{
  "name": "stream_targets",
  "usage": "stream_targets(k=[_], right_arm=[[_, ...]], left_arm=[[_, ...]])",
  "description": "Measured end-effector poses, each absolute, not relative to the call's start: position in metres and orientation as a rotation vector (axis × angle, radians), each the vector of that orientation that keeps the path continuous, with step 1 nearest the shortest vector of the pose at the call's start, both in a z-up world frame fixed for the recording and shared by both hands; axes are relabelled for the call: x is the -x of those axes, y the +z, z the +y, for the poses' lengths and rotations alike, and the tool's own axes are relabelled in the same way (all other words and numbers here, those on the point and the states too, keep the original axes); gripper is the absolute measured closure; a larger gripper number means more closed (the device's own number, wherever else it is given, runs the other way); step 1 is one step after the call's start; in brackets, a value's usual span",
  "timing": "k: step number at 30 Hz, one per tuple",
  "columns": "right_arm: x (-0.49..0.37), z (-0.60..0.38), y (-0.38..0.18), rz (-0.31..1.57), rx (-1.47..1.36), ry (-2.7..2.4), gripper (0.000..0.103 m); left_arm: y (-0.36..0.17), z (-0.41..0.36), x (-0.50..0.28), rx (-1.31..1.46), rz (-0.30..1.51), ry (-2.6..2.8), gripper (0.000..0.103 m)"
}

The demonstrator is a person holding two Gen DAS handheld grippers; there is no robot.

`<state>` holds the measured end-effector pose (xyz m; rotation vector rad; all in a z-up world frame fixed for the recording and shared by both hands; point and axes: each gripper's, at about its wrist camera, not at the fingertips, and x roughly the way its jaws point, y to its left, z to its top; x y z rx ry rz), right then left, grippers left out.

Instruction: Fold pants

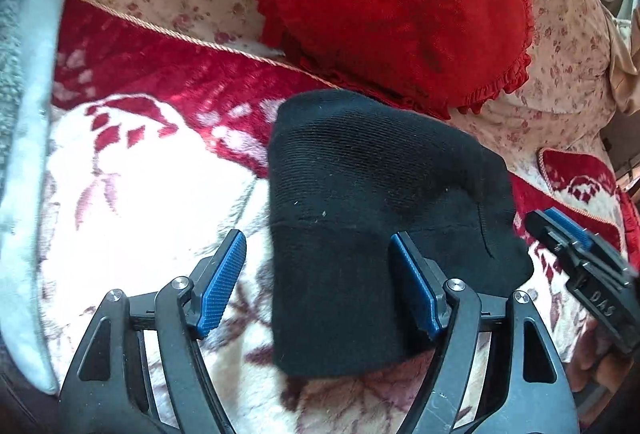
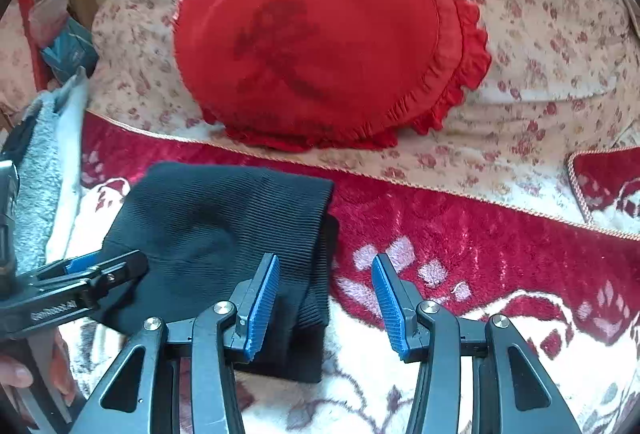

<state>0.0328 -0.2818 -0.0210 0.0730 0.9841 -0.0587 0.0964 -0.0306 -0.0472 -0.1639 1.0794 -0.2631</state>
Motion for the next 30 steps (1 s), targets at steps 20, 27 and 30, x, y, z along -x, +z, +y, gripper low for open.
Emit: stream_targets(k=[20, 27, 30], right_arm=[[-0.009, -0.238, -0.031, 0.999, 0.022, -0.042, 0.057], [0.009, -0.236, -0.011, 0.958, 0.013, -0.05, 0.057], [0.015, -0.234, -0.006, 0.949, 0.019, -0.052, 0.057]], left_arm=[[-0.026, -0.022, -0.035, 0.083, 0.96, -0.143, 0.029], [-0.014, -0.023, -0.022, 0.059, 0.92, -0.12, 0.028], [-0.01, -0.023, -0.018, 0.059, 0.91, -0.12, 0.029]])
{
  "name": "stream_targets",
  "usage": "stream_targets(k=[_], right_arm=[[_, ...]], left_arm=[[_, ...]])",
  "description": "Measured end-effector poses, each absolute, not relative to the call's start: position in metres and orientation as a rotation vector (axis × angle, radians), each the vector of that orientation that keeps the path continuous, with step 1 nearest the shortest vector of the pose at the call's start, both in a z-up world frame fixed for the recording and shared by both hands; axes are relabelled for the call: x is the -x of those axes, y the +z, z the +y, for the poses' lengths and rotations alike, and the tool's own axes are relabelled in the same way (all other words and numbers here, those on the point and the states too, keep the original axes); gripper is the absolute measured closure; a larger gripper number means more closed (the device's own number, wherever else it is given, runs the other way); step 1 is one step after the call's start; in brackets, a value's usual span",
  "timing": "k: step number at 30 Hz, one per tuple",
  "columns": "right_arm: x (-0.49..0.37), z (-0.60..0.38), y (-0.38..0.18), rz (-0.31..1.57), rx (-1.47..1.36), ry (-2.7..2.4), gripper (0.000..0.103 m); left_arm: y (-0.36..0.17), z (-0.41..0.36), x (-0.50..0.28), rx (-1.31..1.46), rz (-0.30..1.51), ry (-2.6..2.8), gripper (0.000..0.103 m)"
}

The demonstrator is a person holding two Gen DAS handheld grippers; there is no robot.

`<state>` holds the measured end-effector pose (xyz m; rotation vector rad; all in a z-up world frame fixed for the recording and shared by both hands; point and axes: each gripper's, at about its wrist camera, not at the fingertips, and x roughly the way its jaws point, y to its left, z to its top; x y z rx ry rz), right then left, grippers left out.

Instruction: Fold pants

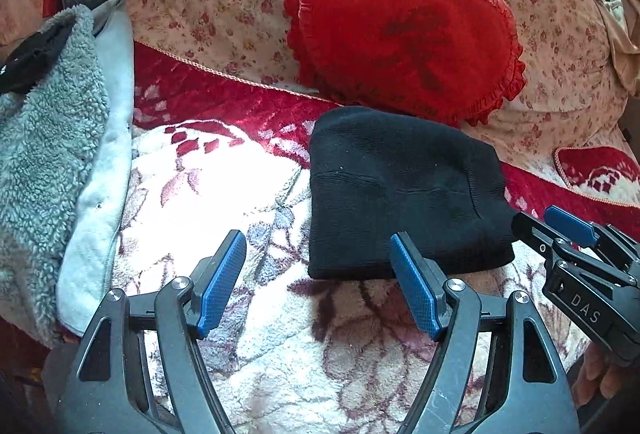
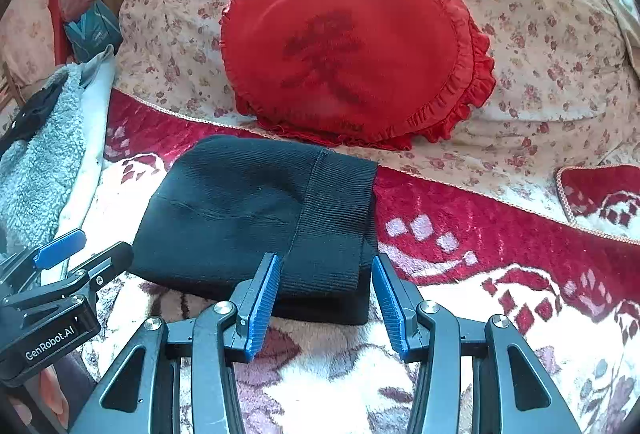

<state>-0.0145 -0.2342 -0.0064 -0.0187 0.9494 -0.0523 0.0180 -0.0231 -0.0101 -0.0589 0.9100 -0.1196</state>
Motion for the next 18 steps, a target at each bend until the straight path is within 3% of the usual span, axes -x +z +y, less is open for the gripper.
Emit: stream_targets(k=[18], right_arm=[[0.028, -0.231, 0.003, 0.929, 0.009, -0.058, 0.057]], left_arm=[[-0.002, -0.031, -0.003, 0.028, 0.882, -0.131, 0.029]])
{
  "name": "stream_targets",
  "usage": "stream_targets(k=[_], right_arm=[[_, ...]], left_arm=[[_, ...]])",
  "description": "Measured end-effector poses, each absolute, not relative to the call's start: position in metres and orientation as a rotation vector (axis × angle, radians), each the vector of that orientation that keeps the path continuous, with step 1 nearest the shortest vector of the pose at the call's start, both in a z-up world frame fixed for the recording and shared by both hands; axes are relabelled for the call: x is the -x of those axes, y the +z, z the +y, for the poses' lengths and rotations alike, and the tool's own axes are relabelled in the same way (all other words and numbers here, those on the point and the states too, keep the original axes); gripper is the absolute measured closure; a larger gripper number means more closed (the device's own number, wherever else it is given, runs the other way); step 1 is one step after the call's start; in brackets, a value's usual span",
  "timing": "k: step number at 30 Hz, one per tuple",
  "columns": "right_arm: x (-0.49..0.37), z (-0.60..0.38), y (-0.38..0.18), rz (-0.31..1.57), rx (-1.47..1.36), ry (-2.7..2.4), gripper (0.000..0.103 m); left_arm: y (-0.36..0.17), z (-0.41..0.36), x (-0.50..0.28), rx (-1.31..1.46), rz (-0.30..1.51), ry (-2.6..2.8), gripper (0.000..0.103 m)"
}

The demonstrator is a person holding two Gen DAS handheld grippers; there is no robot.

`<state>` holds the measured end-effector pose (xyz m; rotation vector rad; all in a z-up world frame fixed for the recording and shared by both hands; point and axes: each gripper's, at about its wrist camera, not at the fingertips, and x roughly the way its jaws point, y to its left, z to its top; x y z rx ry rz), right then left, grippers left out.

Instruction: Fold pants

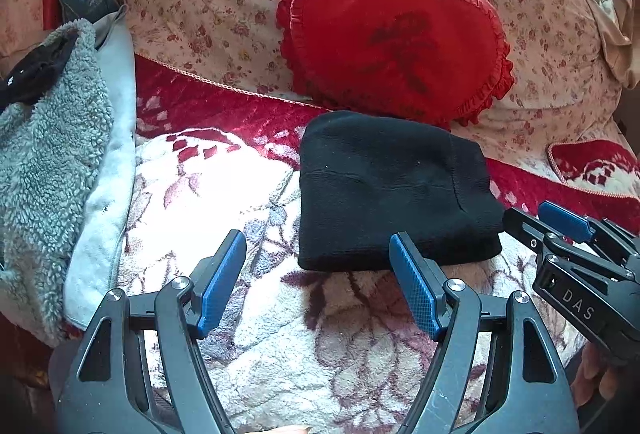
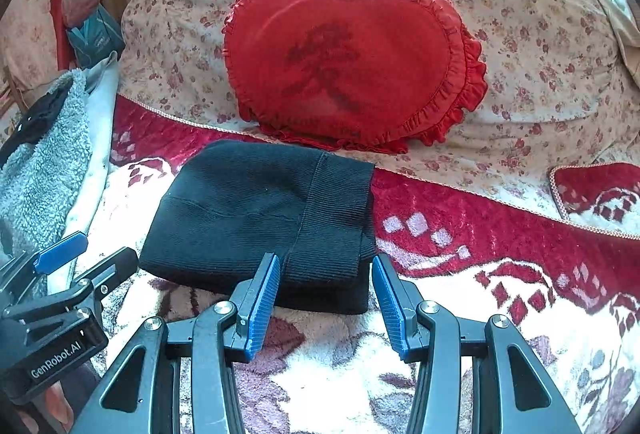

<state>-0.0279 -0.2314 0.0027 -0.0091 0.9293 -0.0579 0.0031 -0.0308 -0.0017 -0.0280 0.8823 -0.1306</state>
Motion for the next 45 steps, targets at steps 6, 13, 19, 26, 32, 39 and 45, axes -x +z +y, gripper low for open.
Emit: stream_targets(k=[6, 13, 19, 26, 32, 39, 45], right_arm=[[0.029, -0.232, 0.0, 0.939, 0.004, -0.06, 0.057], [0.024, -0.233, -0.006, 0.96, -0.008, -0.051, 0.057], [0.021, -0.233, -0.009, 0.969, -0.011, -0.047, 0.057], [0.021, -0.229, -0.011, 0.975, -0.01, -0.043, 0.057], [0.02, -0.227, -0.012, 0.979, -0.008, -0.039, 0.057], [0.019, -0.225, -0.015, 0.989, -0.009, -0.036, 0.057], [0.018, -0.227, -0.017, 0.995, -0.011, -0.038, 0.057]], left_arm=[[-0.003, -0.032, -0.004, 0.02, 0.885, -0.128, 0.029], [-0.006, -0.032, -0.006, 0.016, 0.895, -0.126, 0.029], [-0.008, -0.03, -0.009, 0.021, 0.901, -0.125, 0.029], [-0.009, -0.03, -0.01, 0.019, 0.912, -0.127, 0.029], [-0.01, -0.028, -0.011, 0.03, 0.913, -0.123, 0.029], [-0.011, -0.029, -0.012, 0.031, 0.917, -0.13, 0.029], [-0.012, -0.026, -0.013, 0.05, 0.913, -0.138, 0.029]])
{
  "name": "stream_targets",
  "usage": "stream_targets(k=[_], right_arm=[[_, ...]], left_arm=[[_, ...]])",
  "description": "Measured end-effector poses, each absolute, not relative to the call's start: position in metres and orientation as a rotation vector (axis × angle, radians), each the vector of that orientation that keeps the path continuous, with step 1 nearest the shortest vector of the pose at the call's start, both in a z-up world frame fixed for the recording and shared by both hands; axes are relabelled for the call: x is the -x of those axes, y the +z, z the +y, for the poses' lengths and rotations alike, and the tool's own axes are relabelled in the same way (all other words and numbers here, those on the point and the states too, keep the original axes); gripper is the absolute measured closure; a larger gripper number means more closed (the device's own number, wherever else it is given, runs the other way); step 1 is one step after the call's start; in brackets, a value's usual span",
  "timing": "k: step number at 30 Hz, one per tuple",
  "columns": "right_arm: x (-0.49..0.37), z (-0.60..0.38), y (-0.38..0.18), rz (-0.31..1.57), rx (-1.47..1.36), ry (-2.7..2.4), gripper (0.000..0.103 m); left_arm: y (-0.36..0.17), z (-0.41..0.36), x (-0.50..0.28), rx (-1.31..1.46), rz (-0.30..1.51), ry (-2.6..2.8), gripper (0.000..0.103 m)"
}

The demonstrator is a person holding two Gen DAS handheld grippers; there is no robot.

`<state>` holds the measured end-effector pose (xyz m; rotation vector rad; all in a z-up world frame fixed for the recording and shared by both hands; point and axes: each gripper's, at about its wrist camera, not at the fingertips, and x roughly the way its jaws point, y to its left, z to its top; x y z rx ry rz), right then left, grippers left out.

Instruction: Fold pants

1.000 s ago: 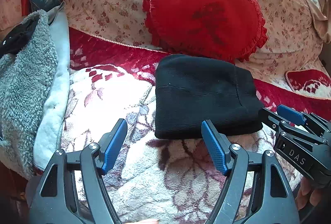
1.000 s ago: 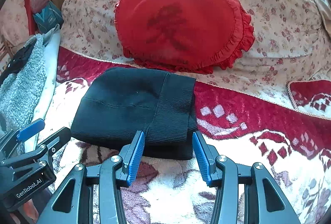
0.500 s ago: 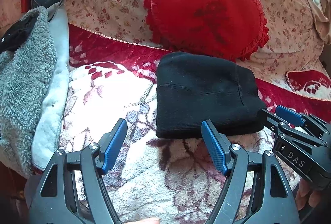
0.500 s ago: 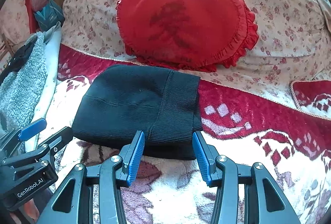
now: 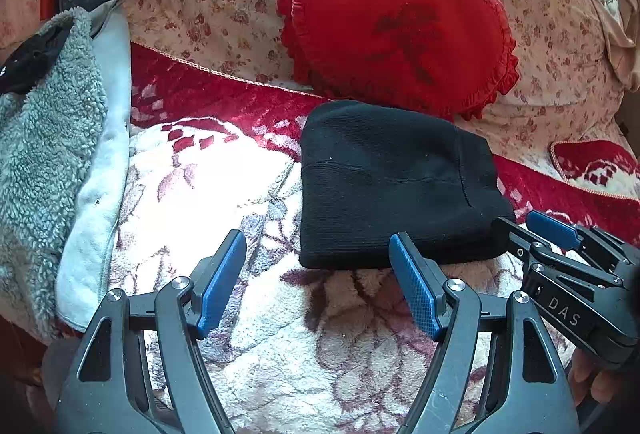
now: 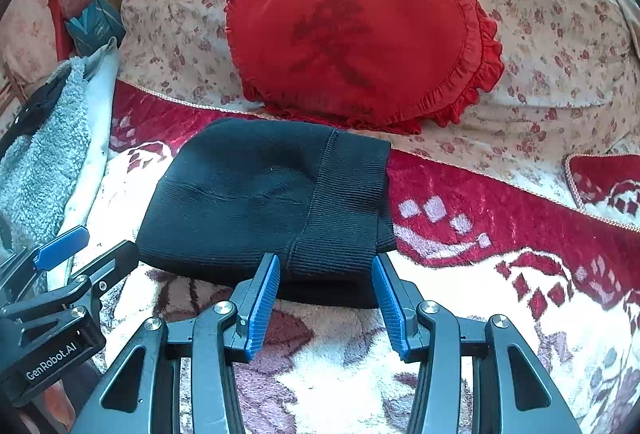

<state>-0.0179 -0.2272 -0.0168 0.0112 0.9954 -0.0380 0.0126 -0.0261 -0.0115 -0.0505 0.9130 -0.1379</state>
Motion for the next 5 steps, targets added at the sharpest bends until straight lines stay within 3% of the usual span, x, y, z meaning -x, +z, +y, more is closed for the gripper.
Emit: stream_targets(k=[5], right_arm=[[0.0175, -0.2285, -0.0173, 0.996, -0.012, -0.037, 0.057]], left_arm=[[-0.0111, -0.0219, -0.0132, 0.058, 0.906, -0.132, 0.029]])
